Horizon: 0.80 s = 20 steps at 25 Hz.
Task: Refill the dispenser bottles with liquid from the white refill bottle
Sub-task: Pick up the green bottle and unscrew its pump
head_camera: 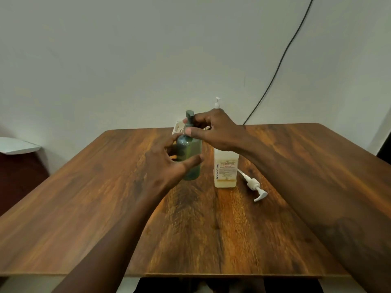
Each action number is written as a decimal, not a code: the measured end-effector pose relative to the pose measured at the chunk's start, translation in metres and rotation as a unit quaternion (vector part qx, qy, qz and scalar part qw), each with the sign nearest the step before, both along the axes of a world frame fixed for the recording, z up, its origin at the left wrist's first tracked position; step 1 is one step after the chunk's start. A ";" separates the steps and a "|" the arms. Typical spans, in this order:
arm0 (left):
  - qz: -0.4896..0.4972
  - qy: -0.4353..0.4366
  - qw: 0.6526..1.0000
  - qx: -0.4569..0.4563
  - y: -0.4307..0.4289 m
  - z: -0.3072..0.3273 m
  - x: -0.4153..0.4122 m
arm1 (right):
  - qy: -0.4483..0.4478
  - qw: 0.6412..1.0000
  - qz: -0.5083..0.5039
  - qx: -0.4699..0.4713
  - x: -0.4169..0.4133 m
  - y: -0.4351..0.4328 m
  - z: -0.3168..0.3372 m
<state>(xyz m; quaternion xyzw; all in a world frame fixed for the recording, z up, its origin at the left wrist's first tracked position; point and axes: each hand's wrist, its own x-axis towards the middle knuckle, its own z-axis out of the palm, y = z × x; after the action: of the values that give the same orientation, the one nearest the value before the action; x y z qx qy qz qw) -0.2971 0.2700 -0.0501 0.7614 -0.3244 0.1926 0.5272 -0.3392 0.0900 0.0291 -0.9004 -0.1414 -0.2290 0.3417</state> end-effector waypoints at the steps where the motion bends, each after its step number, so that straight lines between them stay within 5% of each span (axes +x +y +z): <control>1: 0.007 -0.007 1.000 0.003 0.001 -0.008 -0.005 | 0.014 1.000 0.007 0.018 -0.006 0.001 -0.005; 8: 0.034 -0.018 0.999 -0.007 -0.005 -0.047 -0.013 | 0.000 0.995 -0.102 0.019 -0.009 0.012 -0.042; 13: 0.022 0.010 1.000 -0.005 0.003 -0.060 0.003 | 0.145 0.975 0.049 0.160 0.001 0.007 -0.047; 20: 0.064 -0.013 0.998 -0.020 -0.006 -0.069 0.003 | -0.052 0.984 -0.164 0.047 0.013 0.031 -0.065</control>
<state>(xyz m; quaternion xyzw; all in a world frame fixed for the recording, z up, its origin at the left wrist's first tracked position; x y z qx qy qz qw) -0.2941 0.2642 -0.1191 0.7671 -0.2782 0.2424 0.5247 -0.3266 0.1213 -0.0357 -0.8811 0.0020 -0.3349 0.3338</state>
